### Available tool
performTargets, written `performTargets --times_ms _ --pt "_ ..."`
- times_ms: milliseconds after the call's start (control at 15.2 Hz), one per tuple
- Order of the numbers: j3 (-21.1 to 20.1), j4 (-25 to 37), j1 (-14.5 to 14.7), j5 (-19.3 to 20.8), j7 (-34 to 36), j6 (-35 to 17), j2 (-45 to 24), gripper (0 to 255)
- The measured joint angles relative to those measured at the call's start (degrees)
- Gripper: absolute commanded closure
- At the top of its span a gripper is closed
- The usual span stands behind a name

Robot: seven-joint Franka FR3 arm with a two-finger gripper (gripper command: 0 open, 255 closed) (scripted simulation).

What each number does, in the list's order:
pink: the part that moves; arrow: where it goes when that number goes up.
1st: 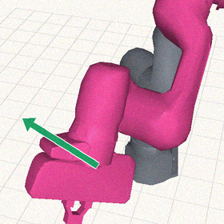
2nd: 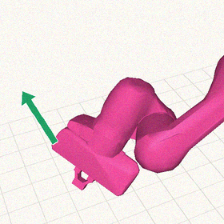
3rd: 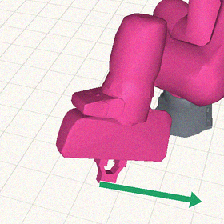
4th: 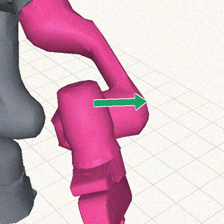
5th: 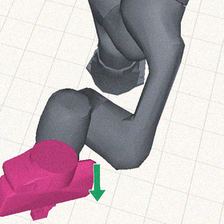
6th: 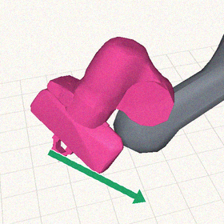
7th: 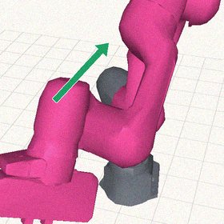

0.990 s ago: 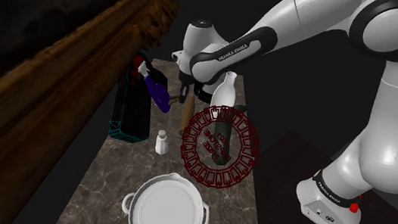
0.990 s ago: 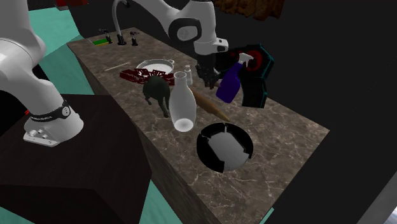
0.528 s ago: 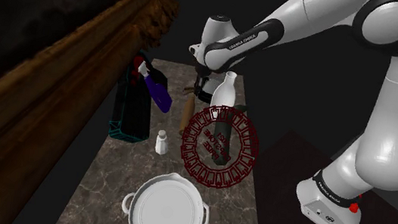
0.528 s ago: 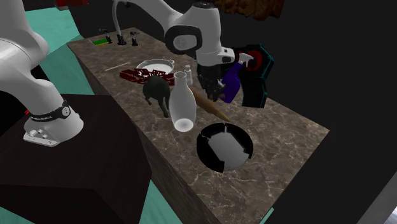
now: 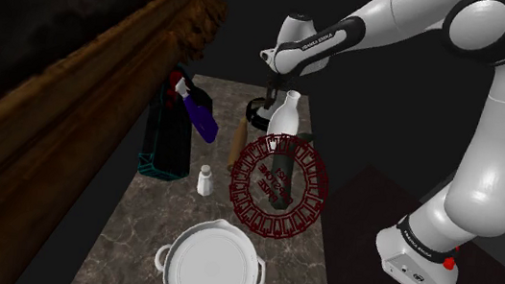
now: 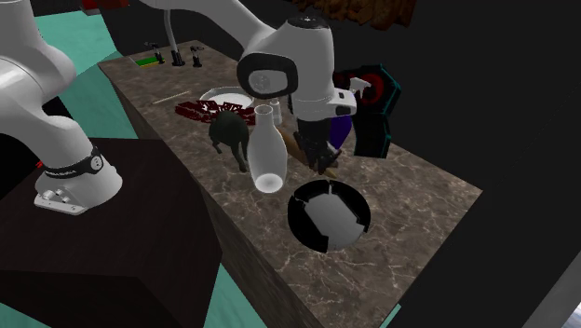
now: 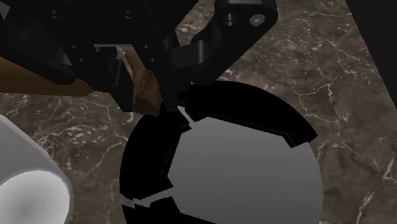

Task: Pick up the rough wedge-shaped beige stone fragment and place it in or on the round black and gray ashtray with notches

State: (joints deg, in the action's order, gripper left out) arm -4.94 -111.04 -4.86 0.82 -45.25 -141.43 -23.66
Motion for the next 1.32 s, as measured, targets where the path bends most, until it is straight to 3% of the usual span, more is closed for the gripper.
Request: performTargets --times_ms 528,1320 --pt "1.2 5.5 -6.8 -1.9 -9.5 2.1 -3.6 255" --pt "1.4 5.1 -6.9 -1.8 -10.0 -4.4 -9.8 255"
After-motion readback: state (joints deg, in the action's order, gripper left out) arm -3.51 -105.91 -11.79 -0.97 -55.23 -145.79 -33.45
